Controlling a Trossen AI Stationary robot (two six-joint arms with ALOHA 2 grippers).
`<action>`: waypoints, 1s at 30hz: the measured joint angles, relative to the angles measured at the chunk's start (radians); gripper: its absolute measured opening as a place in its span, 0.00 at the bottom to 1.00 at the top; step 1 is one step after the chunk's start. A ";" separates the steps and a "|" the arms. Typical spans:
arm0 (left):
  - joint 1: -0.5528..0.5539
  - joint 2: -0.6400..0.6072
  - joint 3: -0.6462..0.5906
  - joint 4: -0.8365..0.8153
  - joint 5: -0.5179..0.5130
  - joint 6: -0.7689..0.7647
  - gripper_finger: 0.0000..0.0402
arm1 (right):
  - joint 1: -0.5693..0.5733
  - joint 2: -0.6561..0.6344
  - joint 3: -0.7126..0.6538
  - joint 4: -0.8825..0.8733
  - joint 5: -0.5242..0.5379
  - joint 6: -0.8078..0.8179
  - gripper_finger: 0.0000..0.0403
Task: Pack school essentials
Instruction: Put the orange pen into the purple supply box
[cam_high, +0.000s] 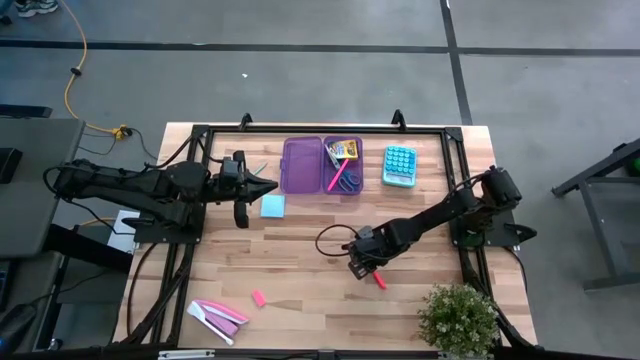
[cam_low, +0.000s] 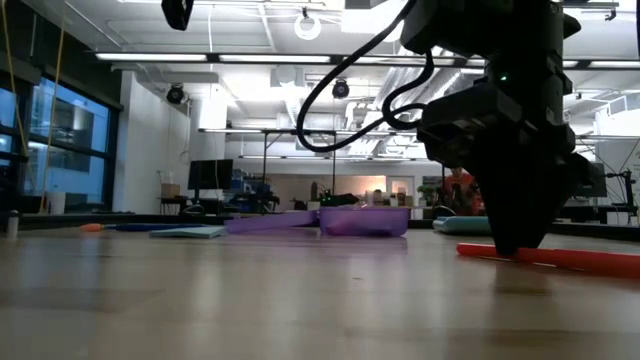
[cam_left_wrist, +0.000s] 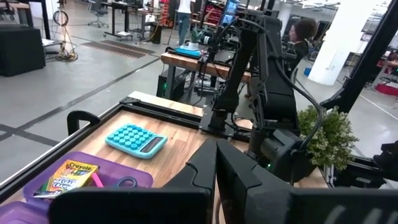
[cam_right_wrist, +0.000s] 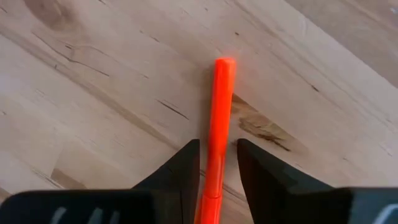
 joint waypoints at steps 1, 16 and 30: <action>0.000 0.000 0.000 0.000 0.000 0.000 0.00 | 0.000 0.000 0.000 0.000 0.001 -0.008 0.24; 0.000 0.000 0.000 0.000 0.000 0.000 0.00 | -0.038 -0.068 -0.010 -0.095 -0.045 -0.275 0.05; 0.000 0.000 0.000 -0.008 -0.001 -0.036 0.00 | -0.088 -0.655 -0.350 0.182 0.092 -0.373 0.01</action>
